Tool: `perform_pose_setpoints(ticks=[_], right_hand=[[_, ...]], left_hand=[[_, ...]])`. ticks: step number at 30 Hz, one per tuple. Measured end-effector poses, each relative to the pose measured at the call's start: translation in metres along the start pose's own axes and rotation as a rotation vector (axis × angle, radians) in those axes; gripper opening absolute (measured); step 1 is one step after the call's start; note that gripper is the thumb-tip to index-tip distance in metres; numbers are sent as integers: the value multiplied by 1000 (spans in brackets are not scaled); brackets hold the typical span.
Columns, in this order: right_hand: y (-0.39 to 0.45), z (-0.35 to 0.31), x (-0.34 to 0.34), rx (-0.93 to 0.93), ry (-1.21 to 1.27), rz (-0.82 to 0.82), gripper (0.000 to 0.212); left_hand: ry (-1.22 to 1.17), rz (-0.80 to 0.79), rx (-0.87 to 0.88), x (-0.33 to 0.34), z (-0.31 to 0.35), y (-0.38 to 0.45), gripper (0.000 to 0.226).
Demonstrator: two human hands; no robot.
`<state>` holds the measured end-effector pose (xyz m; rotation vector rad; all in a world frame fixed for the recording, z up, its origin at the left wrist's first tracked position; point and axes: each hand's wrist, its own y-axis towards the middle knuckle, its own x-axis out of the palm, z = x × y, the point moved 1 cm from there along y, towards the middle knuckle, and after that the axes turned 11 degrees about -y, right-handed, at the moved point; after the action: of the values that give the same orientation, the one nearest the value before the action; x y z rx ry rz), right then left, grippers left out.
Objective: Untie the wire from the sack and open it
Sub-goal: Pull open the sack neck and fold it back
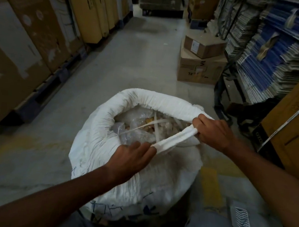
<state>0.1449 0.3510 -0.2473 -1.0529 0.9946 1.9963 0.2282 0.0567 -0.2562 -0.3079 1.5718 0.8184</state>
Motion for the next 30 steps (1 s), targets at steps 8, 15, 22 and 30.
perform_pose_setpoints(ticks=[8, 15, 22, 30], right_hand=[[0, -22, -8, 3, 130, 56, 28], [53, -82, -62, -176, 542, -49, 49], [93, -141, -53, -354, 526, -743, 71], [60, -149, -44, -424, 391, -392, 42]], left_hand=[[-199, -84, -10, -1, -13, -29, 64], [-554, -502, -294, -36, -104, 2, 89], [-376, -968, -247, -21, -135, 26, 77], [48, -677, 60, -31, -133, -8, 37]])
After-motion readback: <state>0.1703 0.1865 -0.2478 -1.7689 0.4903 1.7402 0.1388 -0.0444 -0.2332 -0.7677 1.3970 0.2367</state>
